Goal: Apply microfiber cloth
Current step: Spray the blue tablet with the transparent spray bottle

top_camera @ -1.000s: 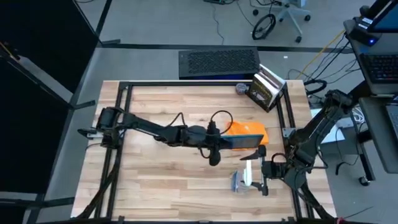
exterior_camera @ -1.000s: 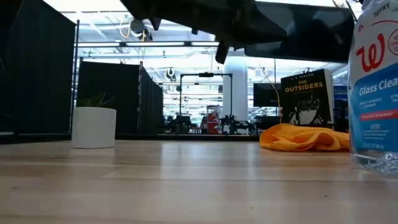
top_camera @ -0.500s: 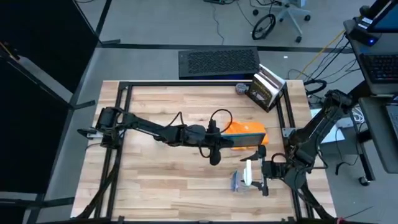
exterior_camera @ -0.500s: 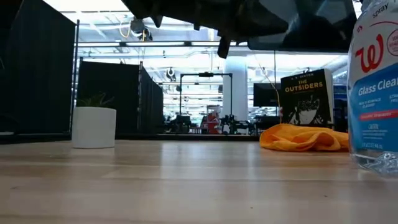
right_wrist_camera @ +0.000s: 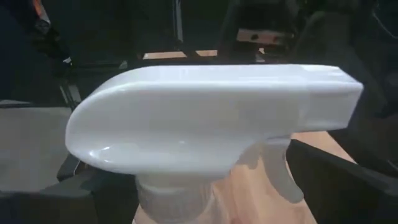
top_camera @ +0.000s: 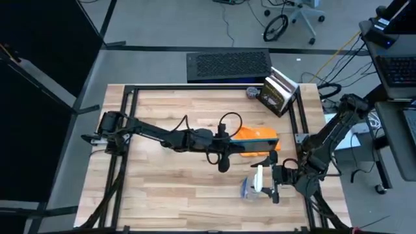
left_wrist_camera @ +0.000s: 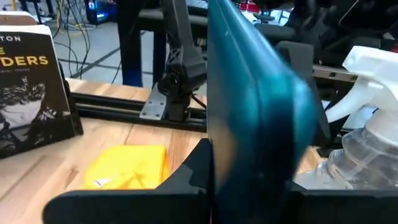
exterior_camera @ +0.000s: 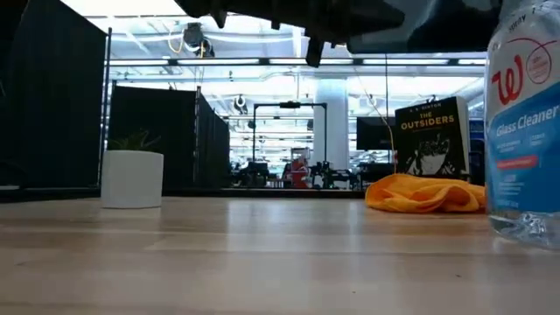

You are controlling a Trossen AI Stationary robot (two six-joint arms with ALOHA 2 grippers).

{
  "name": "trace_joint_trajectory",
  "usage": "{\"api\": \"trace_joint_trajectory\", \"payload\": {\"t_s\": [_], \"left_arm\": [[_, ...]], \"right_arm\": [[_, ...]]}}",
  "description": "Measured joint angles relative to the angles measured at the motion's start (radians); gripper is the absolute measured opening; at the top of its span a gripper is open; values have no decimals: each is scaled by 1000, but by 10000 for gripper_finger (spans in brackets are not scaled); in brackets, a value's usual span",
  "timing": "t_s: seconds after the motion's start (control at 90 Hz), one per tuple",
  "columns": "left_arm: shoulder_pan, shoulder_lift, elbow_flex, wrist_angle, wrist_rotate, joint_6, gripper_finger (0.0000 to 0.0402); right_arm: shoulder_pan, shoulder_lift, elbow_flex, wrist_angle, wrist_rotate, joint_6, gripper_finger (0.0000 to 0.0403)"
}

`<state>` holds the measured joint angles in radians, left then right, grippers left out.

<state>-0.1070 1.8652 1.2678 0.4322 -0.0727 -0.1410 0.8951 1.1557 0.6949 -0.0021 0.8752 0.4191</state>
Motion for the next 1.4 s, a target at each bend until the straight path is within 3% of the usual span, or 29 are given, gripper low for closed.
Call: {"api": "trace_joint_trajectory", "payload": {"t_s": [0.322,0.589,0.7,1.011,1.189,1.4], "left_arm": [[0,0,0,6,16,-3,6],[0,0,0,5,16,-3,6],[0,0,0,4,16,-2,6],[2,-8,-1,-43,-15,18,6],[2,-50,-1,-107,-52,37,6],[2,-74,-1,-129,-66,52,6]], "right_arm": [[0,0,0,-6,-41,-12,347],[1,0,0,-4,-44,-5,268],[1,-1,0,-11,-40,-5,257],[6,-13,1,-40,-39,58,311],[35,-65,57,-213,-130,140,346],[51,-89,146,-428,-176,276,352]]}}
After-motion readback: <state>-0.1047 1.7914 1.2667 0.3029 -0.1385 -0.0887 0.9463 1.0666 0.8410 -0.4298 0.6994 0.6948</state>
